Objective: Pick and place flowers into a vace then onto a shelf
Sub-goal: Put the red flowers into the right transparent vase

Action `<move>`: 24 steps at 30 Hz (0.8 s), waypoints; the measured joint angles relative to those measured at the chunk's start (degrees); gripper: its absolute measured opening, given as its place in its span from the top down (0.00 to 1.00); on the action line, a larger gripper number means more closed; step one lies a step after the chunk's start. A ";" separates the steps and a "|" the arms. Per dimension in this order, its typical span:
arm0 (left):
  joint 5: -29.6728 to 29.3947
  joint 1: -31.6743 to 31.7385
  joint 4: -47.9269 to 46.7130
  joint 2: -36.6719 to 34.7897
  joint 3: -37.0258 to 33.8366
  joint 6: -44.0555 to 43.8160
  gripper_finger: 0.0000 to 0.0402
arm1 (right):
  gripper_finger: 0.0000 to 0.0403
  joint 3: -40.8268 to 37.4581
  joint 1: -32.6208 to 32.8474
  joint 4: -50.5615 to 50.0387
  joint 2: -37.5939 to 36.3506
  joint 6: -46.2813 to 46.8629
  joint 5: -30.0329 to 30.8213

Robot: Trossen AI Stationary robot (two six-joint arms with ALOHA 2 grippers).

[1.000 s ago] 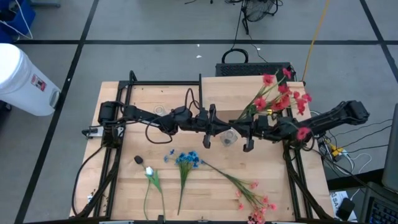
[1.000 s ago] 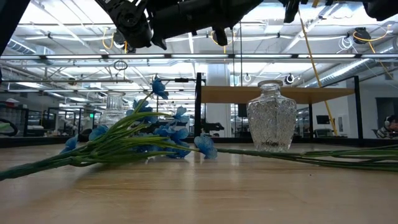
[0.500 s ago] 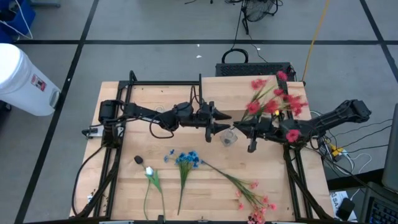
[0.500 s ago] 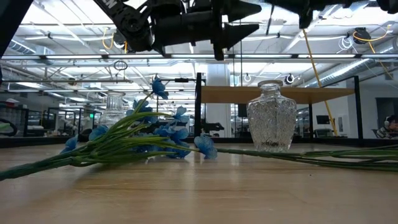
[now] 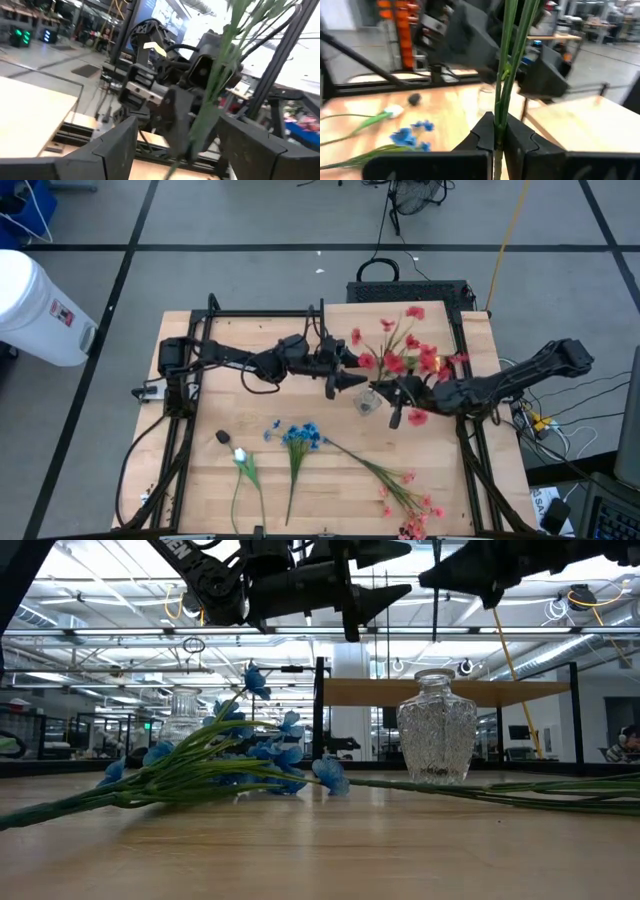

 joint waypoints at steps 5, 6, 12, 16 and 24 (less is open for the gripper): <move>4.58 1.81 -0.25 0.00 0.00 -5.48 0.31 | 0.98 -0.02 -0.04 -1.41 1.76 1.42 1.20; 5.60 2.23 -0.24 0.00 0.00 -6.67 0.31 | 0.98 -0.02 -0.02 -1.40 1.91 1.65 1.20; 8.44 4.55 -0.33 0.00 0.00 -12.32 0.31 | 0.98 -0.02 -0.02 -1.56 2.36 3.02 1.22; 10.47 5.43 -0.33 0.00 0.00 -14.88 0.31 | 0.98 -0.38 -0.02 -2.45 2.38 3.65 2.26; 10.16 5.80 -0.07 -0.51 -0.04 -14.77 0.31 | 0.98 -4.91 -0.04 3.19 2.36 5.73 2.27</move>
